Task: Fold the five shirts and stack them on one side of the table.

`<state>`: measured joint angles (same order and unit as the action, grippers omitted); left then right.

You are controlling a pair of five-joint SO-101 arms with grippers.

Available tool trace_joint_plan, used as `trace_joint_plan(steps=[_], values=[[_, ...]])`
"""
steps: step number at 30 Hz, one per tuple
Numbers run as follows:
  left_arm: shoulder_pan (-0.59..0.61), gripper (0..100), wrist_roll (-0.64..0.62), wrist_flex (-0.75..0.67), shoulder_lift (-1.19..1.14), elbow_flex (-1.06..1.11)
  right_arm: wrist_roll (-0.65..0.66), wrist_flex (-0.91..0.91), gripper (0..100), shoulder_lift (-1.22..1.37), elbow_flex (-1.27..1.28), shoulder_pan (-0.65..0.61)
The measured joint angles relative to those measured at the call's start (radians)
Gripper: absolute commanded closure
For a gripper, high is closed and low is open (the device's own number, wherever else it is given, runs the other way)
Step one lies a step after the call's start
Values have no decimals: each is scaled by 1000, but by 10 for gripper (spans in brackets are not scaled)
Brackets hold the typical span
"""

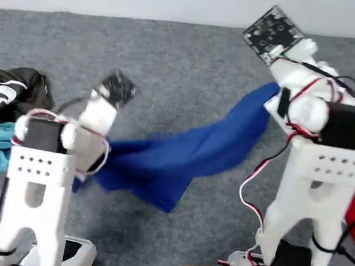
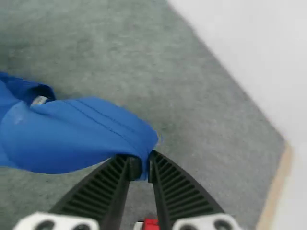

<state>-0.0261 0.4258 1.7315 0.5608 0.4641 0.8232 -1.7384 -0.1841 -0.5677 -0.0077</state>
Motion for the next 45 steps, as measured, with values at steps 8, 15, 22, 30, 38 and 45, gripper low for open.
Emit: trace_joint_plan(steps=[8,15,22,30,38,45], values=[[11,800,51,-3,49,107,12,-12,988,9,3,-20],[11,798,37,-3,28,-44,26,-15,988,9,3,-18],[11,801,-40,-92,-66,-126,26,-17,988,9,43,12],[3,797,-72,-253,-416,-173,26,-17,988,-51,249,14],[-140,797,-75,-235,-707,-285,26,-17,988,-245,508,12],[-221,800,-72,-232,-836,-324,31,-17,988,-370,623,14]])
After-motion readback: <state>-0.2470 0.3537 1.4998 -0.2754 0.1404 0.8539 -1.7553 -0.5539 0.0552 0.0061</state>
